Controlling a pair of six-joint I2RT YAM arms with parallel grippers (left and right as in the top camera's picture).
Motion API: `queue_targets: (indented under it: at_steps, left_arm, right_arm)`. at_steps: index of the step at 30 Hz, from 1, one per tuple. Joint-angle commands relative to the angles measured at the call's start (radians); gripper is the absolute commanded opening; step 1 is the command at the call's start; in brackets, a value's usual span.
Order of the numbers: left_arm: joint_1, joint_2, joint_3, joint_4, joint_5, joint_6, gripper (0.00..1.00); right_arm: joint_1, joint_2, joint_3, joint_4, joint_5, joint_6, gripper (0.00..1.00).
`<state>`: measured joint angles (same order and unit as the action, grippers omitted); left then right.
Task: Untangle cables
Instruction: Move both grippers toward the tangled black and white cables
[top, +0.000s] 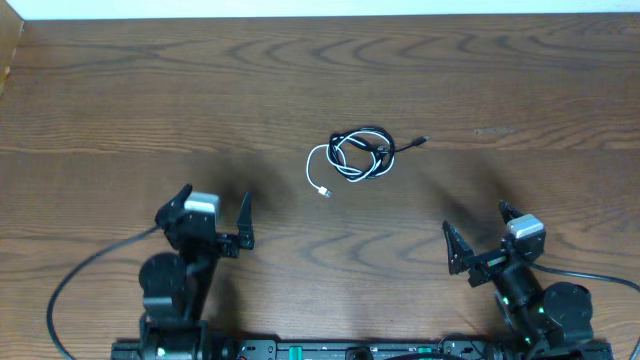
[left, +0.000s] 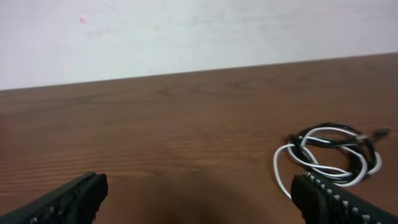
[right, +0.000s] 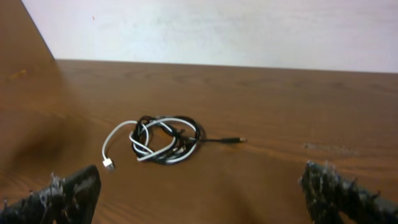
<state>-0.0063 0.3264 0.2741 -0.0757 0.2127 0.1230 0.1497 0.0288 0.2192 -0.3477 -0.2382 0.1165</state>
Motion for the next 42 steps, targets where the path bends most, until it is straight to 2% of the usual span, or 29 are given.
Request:
queue_targets:
  at_steps: [1,7,26,33,37,38,39,42]
  left_arm:
    - [0.006,0.143,0.113,0.002,0.097,-0.016,0.99]
    - [0.006,0.393,0.305,-0.05,0.23,-0.016,0.99]
    - [0.005,1.014,1.014,-0.64,0.412,0.006,0.99]
    - [0.005,1.087,1.029,-0.64,0.462,-0.014,0.98]
    - [-0.025,1.138,1.023,-0.585,0.53,-0.028,1.0]
    - [-0.039,1.155,1.023,-0.571,0.507,-0.036,0.9]
    - [-0.059,1.179,1.023,-0.547,0.452,-0.078,0.87]
    - [-0.121,1.252,1.024,-0.485,0.339,-0.181,0.81]
  right_arm:
    - [-0.009,0.052,0.077,-0.038,-0.016,0.025,0.99]
    - [-0.009,0.205,0.192,-0.07,-0.047,0.026,0.99]
    - [-0.009,0.853,0.689,-0.288,-0.194,0.025,0.99]
    - [-0.008,0.957,0.716,-0.235,-0.228,0.025,0.99]
    - [-0.006,0.999,0.716,-0.201,-0.283,0.026,0.99]
    - [-0.006,1.007,0.716,-0.201,-0.28,0.026,0.95]
    - [-0.006,1.017,0.716,-0.201,-0.278,0.026,0.9]
    - [-0.006,1.04,0.716,-0.201,-0.276,0.03,0.85]
